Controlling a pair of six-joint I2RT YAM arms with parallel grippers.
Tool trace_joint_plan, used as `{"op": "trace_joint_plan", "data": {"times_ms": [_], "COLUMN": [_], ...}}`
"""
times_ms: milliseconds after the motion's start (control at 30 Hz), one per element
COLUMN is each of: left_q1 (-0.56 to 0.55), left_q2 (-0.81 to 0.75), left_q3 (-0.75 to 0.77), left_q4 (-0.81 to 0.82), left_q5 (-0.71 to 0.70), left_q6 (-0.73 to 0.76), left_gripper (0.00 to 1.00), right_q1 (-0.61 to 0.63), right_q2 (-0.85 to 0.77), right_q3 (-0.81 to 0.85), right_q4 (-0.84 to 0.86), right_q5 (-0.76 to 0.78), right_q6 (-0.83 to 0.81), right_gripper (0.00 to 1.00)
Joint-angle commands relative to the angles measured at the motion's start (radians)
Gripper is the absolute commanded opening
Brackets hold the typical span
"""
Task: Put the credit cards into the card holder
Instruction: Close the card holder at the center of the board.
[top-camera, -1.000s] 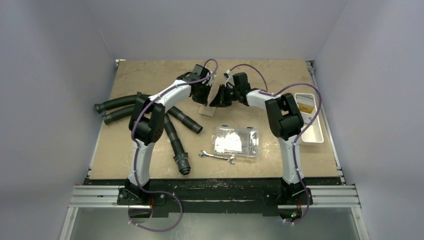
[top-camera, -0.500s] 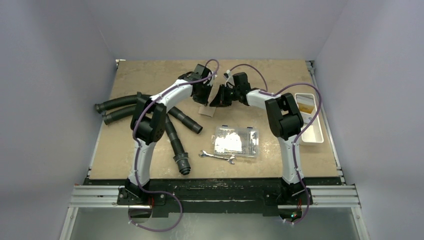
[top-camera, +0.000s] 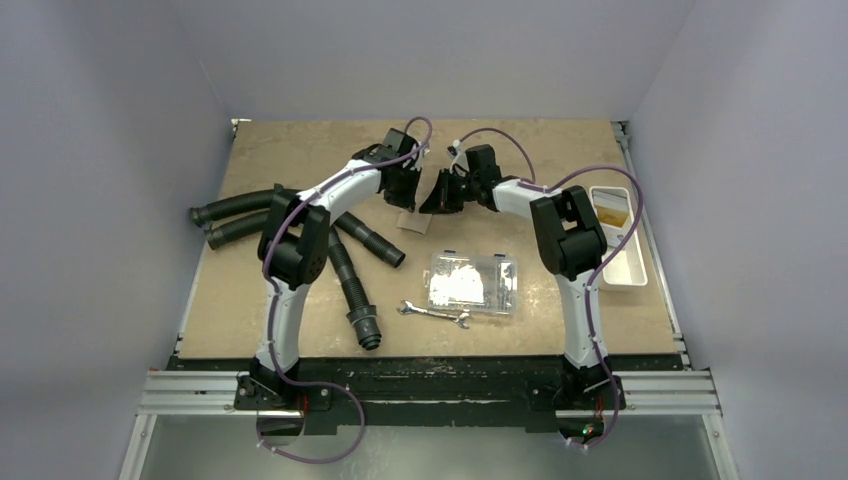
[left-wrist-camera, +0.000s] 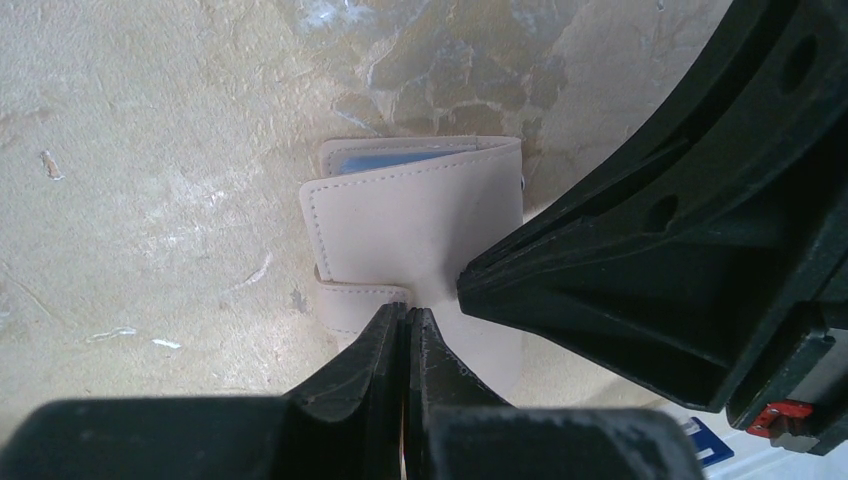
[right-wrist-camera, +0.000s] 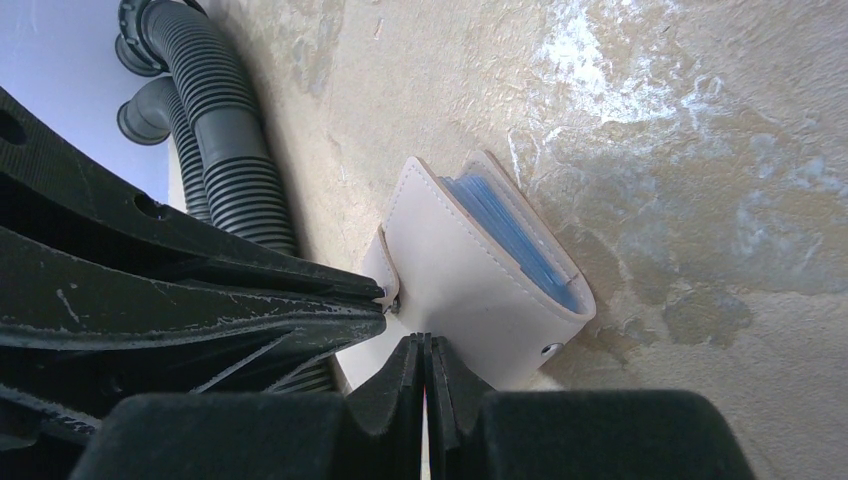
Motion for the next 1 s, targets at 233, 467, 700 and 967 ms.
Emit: {"op": "trace_joint_plan", "data": {"times_ms": [233, 467, 700, 967], "left_q1": [-0.018, -0.04, -0.052, -0.11], "left_q2": [0.168, 0.198, 0.206, 0.198], "left_q3": [-0.14, -0.154, -0.19, -0.273], "left_q4": [-0.009, -0.005, 0.001, 0.049], "left_q5": [0.046, 0.023, -0.036, -0.166], "left_q6": [-0.052, -0.067, -0.086, -0.139], "left_gripper": [0.0, 0.0, 0.0, 0.0], "right_q1": [0.016, 0.017, 0.017, 0.019], "right_q2": [0.04, 0.045, 0.042, 0.046], "right_q3": [-0.004, 0.0, -0.004, -0.001], "right_q4": [-0.023, -0.017, -0.018, -0.012], "right_q5": [0.059, 0.054, 0.06, 0.056], "right_q6": [-0.042, -0.036, -0.04, -0.036], "right_gripper": [0.11, 0.11, 0.11, 0.1]}}
